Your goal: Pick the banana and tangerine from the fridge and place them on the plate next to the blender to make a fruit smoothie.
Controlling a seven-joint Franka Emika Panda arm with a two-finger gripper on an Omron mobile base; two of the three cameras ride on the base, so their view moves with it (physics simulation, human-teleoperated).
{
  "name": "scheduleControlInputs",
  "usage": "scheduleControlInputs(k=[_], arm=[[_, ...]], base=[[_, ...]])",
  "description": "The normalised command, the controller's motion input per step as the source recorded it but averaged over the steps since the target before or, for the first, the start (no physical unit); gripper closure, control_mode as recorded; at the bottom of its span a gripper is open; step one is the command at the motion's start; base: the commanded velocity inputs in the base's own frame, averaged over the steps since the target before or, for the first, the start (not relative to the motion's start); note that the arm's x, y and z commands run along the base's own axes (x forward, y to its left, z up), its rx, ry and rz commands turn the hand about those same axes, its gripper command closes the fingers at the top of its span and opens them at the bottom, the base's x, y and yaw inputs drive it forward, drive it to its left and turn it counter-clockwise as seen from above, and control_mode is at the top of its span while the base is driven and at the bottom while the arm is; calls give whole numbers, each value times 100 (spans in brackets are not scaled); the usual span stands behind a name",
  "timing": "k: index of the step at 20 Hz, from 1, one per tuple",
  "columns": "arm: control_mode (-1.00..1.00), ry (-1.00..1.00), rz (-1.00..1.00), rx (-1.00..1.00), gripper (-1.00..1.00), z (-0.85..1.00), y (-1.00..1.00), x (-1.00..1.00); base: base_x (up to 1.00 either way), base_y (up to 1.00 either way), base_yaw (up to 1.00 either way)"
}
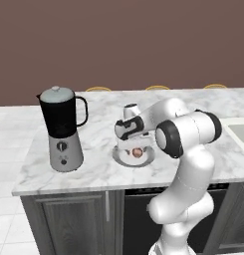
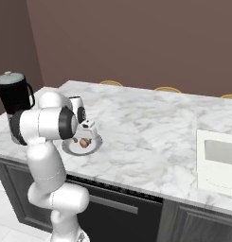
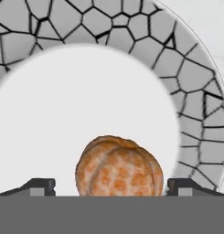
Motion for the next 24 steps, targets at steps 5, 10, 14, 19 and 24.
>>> scheduleControlInputs(k=[5,10,14,19,24], arm=[[-100,-8,2,0,-100,70,-12,-43],[-100,-15,5,0,-100,57,-7,-71],[-100,-12,18,0,-100,24,-5,-87],[-100,-12,18,0,-100,32,-29,-58],[-100,-4,12,0,-100,17,-16,-27]], base=[[0,0,0],[0,0,0],[0,0,0],[0,0,0],[0,0,0]])
